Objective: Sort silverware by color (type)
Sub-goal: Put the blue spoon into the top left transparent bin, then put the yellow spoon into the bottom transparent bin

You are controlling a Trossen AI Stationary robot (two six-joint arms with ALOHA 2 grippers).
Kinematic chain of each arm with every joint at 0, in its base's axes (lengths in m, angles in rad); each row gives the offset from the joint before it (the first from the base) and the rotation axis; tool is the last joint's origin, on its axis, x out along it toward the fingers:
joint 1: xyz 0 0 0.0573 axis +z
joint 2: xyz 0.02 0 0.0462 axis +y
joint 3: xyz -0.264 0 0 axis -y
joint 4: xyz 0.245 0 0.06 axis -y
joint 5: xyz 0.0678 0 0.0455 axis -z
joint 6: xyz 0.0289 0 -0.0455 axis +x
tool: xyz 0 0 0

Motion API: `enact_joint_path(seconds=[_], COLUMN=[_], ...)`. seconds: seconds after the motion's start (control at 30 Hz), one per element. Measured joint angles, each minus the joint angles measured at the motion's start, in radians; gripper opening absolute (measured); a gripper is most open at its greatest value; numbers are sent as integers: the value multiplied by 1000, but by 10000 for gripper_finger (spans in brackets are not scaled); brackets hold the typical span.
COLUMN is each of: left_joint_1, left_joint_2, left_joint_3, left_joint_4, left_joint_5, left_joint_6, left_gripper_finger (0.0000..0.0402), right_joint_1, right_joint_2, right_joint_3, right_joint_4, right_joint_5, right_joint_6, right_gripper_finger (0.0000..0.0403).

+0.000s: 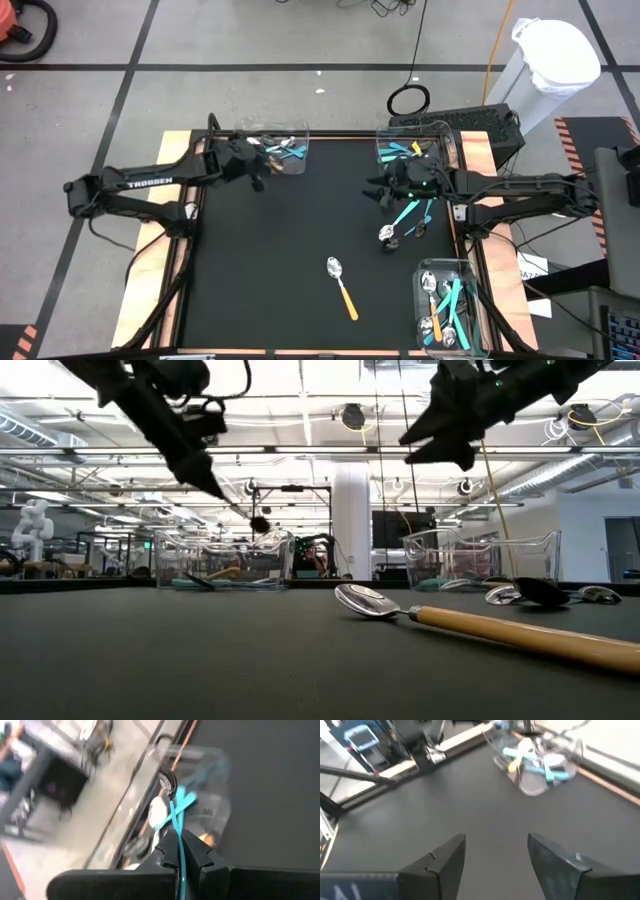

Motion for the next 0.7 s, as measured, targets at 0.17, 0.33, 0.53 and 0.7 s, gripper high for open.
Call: enact_joint_path(seconds=[0.17, 0.33, 0.53, 0.7], left_joint_1=[81, 101, 126, 131], left_joint_2=[15, 28, 45, 47], left_joint_3=[-7, -7, -7, -7], left_joint_4=[64, 76, 69, 47], left_joint_5=[34, 91, -2, -42], left_joint_6=[-43, -142, -264, -322], left_gripper_finger=[1, 52, 173, 239], right_joint_1=[0, 5, 65, 159], right_joint_2=[4, 27, 148, 268], right_joint_3=[-1, -1, -2, -2], right_joint_4=[-74, -154, -157, -40], right_joint_5=[-4, -8, -11, -10], right_joint_6=[39, 132, 209, 301], right_gripper_finger=[212, 212, 212, 208])
